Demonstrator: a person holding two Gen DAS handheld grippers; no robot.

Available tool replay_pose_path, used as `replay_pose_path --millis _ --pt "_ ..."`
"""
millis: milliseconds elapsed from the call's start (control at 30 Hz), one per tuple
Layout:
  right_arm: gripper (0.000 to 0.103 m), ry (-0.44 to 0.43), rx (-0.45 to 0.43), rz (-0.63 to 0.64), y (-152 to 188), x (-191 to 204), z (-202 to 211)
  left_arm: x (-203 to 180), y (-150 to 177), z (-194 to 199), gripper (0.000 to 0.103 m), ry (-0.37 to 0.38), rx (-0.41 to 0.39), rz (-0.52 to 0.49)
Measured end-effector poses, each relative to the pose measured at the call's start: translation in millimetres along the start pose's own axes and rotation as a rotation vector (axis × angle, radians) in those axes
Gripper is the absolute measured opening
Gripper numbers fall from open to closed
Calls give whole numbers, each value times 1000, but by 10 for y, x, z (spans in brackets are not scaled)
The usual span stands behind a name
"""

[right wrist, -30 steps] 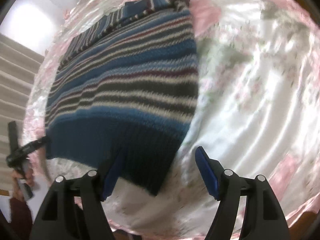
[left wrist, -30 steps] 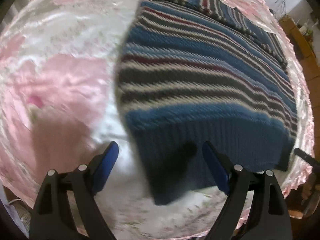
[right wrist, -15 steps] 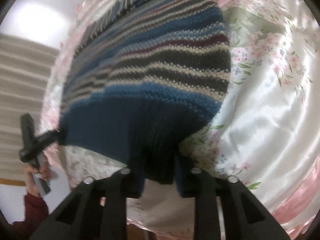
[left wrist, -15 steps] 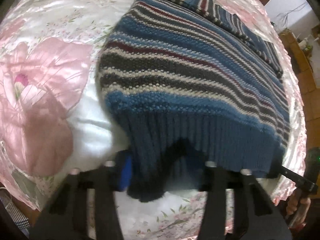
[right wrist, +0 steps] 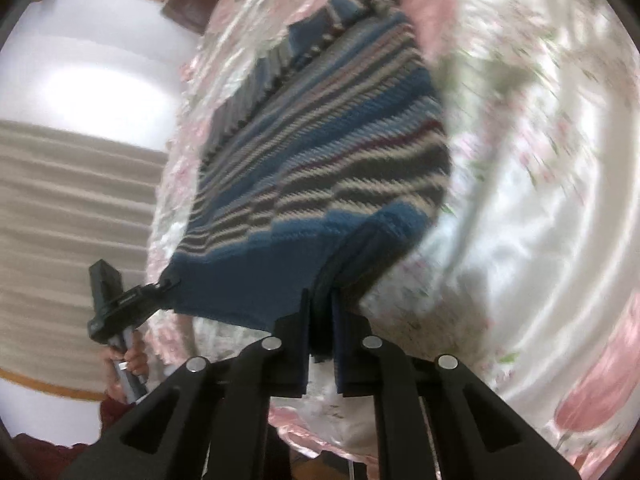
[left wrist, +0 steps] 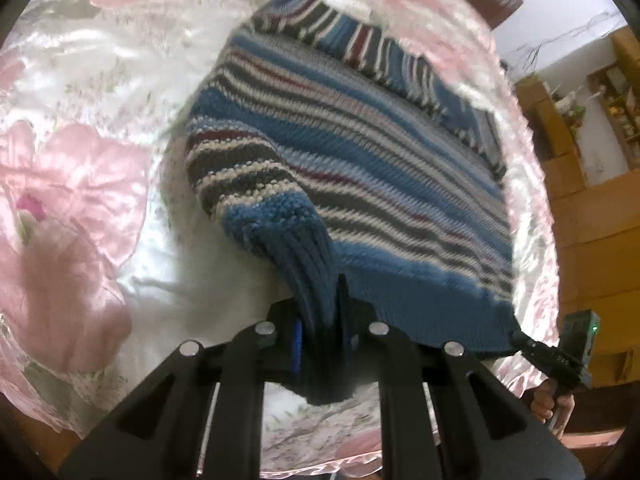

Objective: Fold small clothes
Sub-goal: 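Grasp the ribbed hem with both grippers, then lift the hem with both grippers and fold it toward the collar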

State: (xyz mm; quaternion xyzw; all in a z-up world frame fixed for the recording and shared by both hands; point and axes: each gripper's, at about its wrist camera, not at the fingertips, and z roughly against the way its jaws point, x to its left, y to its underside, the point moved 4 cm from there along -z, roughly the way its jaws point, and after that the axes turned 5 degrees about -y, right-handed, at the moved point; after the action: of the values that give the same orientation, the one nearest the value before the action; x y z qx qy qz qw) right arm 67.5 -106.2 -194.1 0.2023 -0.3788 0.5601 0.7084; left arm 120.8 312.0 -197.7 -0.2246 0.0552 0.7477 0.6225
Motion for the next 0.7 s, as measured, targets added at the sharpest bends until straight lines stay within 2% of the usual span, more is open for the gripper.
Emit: replay_pose_path --millis 100,200,367,567,633,700 --pt "8 -24 18 66 -241 149 32 -26 -19 75 12 14 -47 39" --pt "7 -51 24 90 -521 239 73 -8 -65 71 12 34 -49 80" --pt "7 -58 -24 99 -981 305 157 -5 -353 16 12 66 -51 127" --pt "7 -3 -63 -8 -1439 102 -72 -94 -968 -256 13 75 -4 102" --pt "7 27 -63 -55 -1565 -28 -229 -129 -1184 -407 16 65 -1 75" --pt "10 60 -62 -99 -1648 -167 -329 -141 -1325 -520 24 57 14 56"
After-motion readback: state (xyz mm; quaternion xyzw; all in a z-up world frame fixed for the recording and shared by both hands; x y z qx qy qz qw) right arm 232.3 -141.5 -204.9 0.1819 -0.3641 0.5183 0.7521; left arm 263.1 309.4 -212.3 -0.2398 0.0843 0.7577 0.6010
